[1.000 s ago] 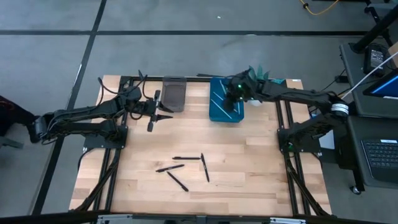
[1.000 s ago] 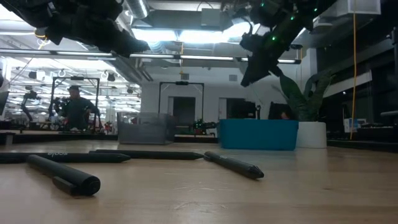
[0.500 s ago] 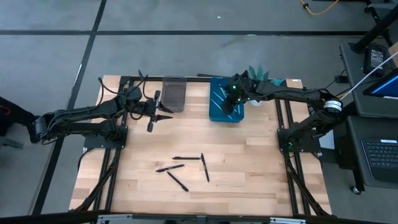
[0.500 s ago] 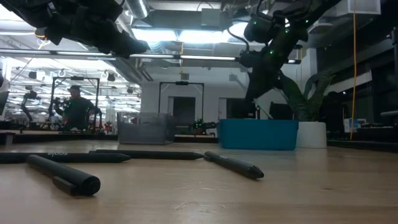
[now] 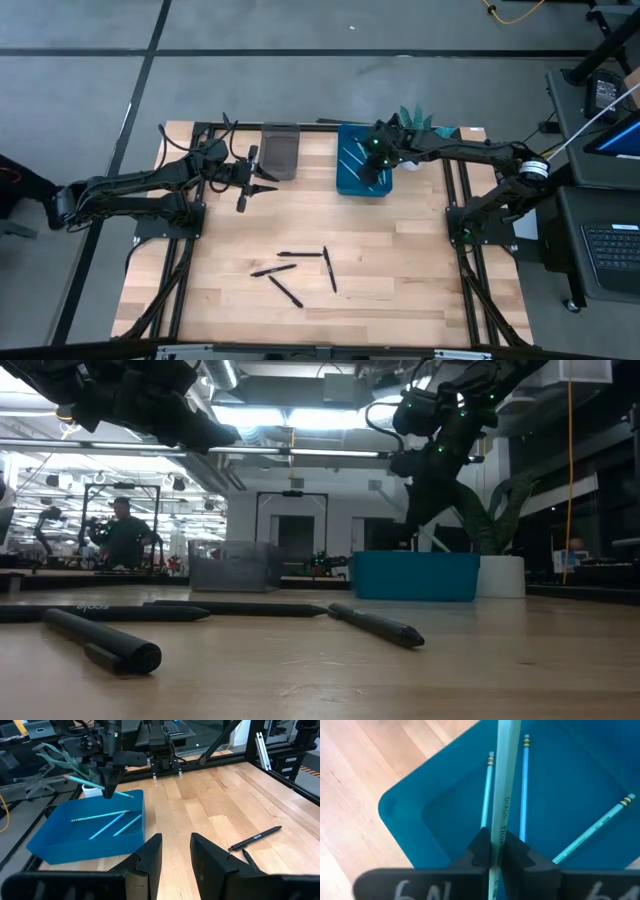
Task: Sort pens & pencils
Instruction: Put the light blue pencil into the blue bin
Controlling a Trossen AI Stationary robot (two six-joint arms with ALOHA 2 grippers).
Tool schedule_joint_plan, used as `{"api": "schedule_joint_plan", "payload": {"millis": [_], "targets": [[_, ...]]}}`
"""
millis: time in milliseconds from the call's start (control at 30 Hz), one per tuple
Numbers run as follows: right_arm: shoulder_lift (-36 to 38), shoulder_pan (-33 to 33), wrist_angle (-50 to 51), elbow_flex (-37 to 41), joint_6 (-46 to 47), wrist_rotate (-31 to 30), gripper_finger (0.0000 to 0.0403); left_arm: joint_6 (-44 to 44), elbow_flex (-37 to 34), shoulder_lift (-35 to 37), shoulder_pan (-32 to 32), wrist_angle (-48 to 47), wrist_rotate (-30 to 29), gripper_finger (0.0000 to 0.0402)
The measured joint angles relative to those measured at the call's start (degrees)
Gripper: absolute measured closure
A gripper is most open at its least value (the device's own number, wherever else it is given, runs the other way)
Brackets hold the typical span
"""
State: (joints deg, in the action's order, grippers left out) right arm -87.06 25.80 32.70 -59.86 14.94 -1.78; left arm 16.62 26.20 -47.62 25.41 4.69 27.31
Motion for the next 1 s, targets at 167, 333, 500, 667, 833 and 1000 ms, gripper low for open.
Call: {"api": "schedule_joint_plan", "payload": {"millis": [167, 333, 500, 667, 833, 1000], "targets": [[-2.56, 0.21, -0.72, 0.00, -0.44, 0.20, 0.0380, 0.00, 0.00, 0.00, 0.00, 0.00, 0.01, 0.0307], [-5.95, 0.69, -1.38, 0.00, -1.75, 0.76, 0.0380, 0.00, 0.00, 0.00, -0.09, -0.15, 0.24, 0.0307], [-8.56, 2.46, -1.66, 0.00, -2.17, 2.52, 0.0379, 0.01, 0.00, 0.00, -0.09, -0.55, 0.24, 0.0307], [-10.86, 4.19, -2.21, 0.00, -3.72, 3.45, 0.0379, 0.02, 0.00, 0.00, -0.09, -1.26, 0.22, 0.0307], [-11.75, 5.77, -2.72, 0.00, -5.04, 3.79, 0.0379, 0.02, 0.00, 0.00, -0.09, -1.36, 0.22, 0.0307], [-11.75, 6.27, -3.44, 0.00, -5.16, 4.65, 0.0368, 0.01, 0.00, 0.00, -0.09, -1.34, 0.22, 0.0307]]}}
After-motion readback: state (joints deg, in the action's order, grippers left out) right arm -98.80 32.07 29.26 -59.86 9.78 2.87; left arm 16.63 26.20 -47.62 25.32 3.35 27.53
